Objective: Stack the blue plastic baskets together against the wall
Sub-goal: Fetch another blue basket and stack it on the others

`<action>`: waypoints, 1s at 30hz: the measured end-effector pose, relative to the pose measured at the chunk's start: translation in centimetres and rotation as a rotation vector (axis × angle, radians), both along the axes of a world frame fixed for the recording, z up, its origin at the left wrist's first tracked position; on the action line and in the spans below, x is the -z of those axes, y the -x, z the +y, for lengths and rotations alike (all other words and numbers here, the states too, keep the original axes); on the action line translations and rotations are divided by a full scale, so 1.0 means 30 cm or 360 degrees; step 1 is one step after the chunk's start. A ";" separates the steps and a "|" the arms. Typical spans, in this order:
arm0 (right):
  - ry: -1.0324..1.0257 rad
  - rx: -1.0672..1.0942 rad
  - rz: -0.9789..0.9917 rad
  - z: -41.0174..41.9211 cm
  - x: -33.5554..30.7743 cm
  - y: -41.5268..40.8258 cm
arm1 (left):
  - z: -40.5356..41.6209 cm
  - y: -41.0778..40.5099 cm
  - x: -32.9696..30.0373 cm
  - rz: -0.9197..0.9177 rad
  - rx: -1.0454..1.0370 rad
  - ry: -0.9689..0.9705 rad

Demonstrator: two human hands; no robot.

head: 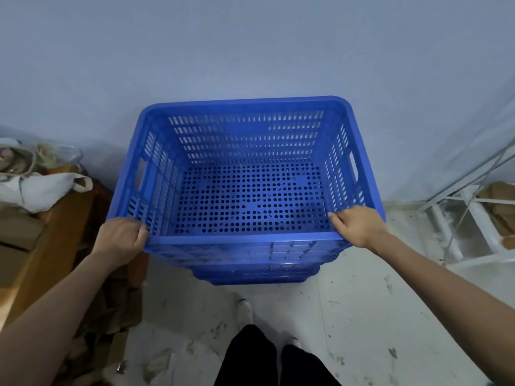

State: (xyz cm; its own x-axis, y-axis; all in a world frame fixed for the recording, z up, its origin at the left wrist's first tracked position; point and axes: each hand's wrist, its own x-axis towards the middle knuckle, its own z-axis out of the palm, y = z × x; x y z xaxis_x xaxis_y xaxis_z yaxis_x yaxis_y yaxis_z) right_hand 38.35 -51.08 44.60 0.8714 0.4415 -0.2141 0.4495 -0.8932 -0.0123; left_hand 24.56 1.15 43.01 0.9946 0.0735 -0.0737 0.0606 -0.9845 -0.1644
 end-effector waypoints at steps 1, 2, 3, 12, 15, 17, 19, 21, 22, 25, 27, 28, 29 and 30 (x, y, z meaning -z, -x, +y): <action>0.0014 0.0012 0.0016 0.003 -0.002 -0.001 | 0.003 -0.003 -0.001 -0.0038 0.0013 -0.0003; 0.0033 0.0027 0.0032 0.002 -0.007 -0.002 | 0.003 -0.007 -0.004 -0.0031 0.0018 -0.0001; 0.0041 0.0036 0.0030 0.001 -0.009 -0.005 | -0.001 -0.011 -0.008 -0.0036 0.0017 0.0010; -0.0063 0.0052 0.0007 0.025 0.001 0.054 | 0.049 -0.006 0.017 -0.0105 0.0050 0.0040; -0.0071 0.0027 0.0001 0.021 -0.006 0.053 | 0.043 -0.005 0.006 -0.0067 0.0022 0.0046; -0.0109 0.0019 0.0020 0.020 -0.002 0.052 | 0.041 0.002 0.006 -0.0059 0.0032 0.0046; -0.0148 -0.0009 0.0051 0.015 -0.006 0.042 | 0.026 0.009 0.002 -0.0087 0.0017 0.0055; -0.0181 -0.0020 0.0043 0.007 -0.012 0.028 | 0.013 0.008 -0.001 -0.0089 0.0009 0.0052; -0.0195 -0.0019 0.0020 0.004 -0.013 0.021 | 0.017 0.006 0.008 -0.0091 0.0020 0.0053; -0.0192 -0.0017 -0.0028 -0.006 -0.005 0.010 | 0.020 -0.004 0.009 -0.0043 -0.0003 0.0056; -0.0153 -0.0017 -0.0014 -0.004 0.003 0.021 | 0.021 -0.003 0.010 -0.0004 -0.0015 0.0069; -0.0119 -0.0021 -0.0013 -0.005 0.005 0.019 | 0.028 -0.004 0.014 0.0015 0.0011 0.0066; -0.0077 -0.0010 0.0012 -0.003 -0.003 0.021 | 0.025 0.002 -0.010 0.0186 -0.0051 0.0108; -0.0046 0.0001 0.0046 -0.006 0.001 0.015 | 0.033 0.000 -0.004 0.0251 -0.0026 0.0080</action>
